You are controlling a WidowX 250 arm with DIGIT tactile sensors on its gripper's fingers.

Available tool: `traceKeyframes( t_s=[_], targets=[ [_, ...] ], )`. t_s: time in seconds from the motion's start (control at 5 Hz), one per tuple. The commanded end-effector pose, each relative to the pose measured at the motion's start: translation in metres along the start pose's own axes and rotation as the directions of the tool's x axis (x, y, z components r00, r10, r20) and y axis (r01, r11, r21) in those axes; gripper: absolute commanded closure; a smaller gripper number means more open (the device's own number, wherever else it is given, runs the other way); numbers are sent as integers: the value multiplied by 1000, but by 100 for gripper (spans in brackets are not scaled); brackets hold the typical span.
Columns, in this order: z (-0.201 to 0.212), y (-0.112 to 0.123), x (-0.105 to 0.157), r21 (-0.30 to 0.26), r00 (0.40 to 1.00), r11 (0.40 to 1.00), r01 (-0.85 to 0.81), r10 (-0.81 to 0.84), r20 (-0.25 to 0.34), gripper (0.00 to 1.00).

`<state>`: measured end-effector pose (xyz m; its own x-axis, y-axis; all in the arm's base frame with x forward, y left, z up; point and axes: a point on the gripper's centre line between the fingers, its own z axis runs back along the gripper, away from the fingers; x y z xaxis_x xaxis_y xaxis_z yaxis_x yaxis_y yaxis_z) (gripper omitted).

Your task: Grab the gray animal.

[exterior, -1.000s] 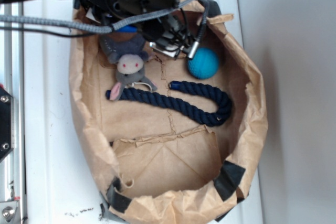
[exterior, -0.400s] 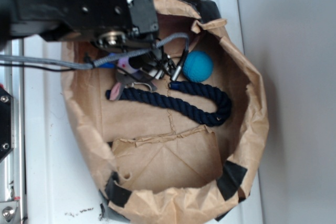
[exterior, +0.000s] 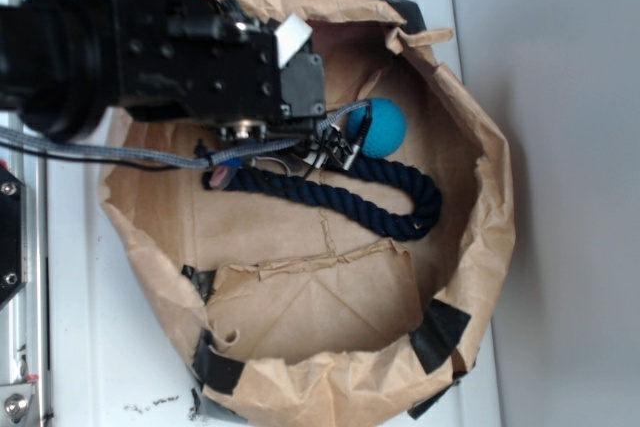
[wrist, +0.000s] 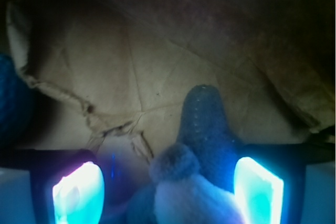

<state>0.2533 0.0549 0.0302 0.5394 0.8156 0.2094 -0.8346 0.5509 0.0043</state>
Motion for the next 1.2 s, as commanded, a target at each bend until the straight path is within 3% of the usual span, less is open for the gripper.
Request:
traceKeyframes(
  t_s=[0.0,0.6,0.8,1.0],
  targets=[
    [-6,-1,6,-32,998,999,-25,27,51,100],
    [21,3,12,-67,999,997,-26,25,-21,100],
    [42,3,11,-107,999,994,17,-21,-38,100],
    [70,-4,17,-161,995,987,9,-25,-100,100]
  ],
)
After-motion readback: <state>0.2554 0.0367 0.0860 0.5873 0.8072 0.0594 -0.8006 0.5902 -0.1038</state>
